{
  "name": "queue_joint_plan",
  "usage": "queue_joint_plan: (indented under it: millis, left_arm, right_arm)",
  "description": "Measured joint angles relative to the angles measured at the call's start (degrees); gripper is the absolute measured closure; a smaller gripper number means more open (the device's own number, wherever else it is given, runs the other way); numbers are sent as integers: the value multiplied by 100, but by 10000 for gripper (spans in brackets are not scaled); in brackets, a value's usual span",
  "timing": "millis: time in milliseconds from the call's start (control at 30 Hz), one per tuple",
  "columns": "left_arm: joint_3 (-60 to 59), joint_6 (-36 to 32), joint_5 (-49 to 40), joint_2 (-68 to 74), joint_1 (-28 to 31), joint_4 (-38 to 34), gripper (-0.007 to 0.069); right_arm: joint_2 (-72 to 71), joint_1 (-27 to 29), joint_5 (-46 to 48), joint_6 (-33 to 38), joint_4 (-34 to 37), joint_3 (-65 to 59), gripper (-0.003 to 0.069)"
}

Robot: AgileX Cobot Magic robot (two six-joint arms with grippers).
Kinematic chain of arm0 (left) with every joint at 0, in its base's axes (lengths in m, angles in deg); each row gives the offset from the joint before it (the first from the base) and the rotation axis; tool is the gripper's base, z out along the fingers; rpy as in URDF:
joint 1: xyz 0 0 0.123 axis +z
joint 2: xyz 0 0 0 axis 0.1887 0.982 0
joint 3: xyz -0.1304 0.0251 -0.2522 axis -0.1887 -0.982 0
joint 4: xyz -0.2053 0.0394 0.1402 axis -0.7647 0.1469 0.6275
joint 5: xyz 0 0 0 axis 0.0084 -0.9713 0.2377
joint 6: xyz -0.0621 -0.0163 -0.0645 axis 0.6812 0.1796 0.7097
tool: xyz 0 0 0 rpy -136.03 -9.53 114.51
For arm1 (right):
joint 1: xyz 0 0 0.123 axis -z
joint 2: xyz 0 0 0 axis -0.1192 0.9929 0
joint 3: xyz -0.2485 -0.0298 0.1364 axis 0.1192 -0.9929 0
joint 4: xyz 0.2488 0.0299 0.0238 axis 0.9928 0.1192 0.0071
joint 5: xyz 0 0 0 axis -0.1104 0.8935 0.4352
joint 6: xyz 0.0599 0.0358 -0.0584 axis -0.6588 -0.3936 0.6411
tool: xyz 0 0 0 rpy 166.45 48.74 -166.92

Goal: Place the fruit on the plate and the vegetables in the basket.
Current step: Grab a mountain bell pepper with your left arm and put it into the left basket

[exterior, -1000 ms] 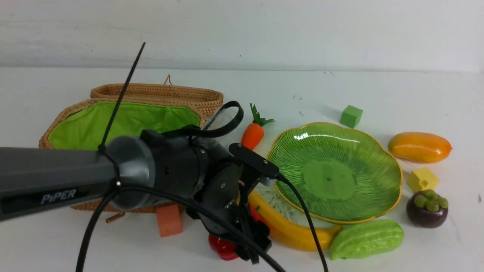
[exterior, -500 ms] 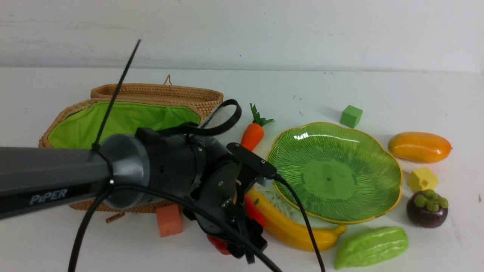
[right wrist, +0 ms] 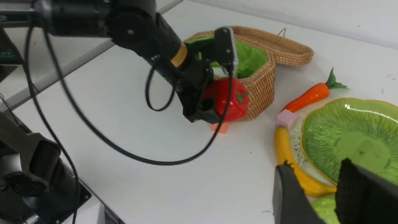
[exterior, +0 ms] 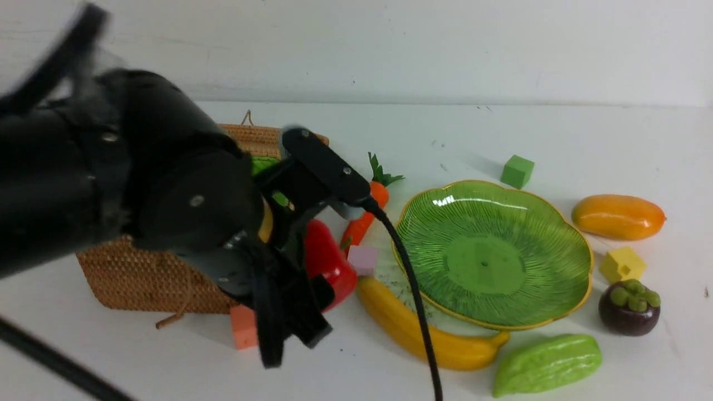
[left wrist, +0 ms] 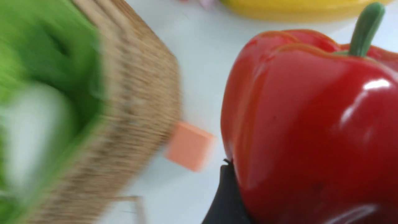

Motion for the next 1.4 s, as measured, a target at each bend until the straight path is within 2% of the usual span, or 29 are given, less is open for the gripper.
queue_joint_plan:
  millis: [67,167,233,267,300,333,400,467,633,1400]
  left_arm:
    - [44,-468,45,-166,246,211,71]
    - [290,-1321,155,-110,982,316,71]
    - [533,-2204,303,103,1571,205,71]
    - [556,-2294,319,103,1621,191,71]
    - [741,-3016,423,350,1973,32,71]
    - [830,-3340,470,437,2122,-65,71]
    - [1059,-3978,628,771,2443,-318,71]
    - [1177,-4218,765,1031,2634,-437,71]
    - [1199,-4343,782,1341,2796,-451,71]
    - [1199,-4363,688,1208,2796,-565,71]
  right_arm:
    - [52,0,-84,-1,5,0,422]
    - [90,0,-167,47,7,0,422]
    - [90,0,-168,109,33,0,422]
    - [90,0,-168,109,35,0,422]
    - [90,0,-168,177,46,0,422]
    - [90,0,-168,217,46,0,422]
    - [90,0,-168,275,46,0,422]
    - [90,0,-180,346,46,0,422]
    - [90,0,-331,416,53,0,421]
    - [138,0,-637,429,57,0,419]
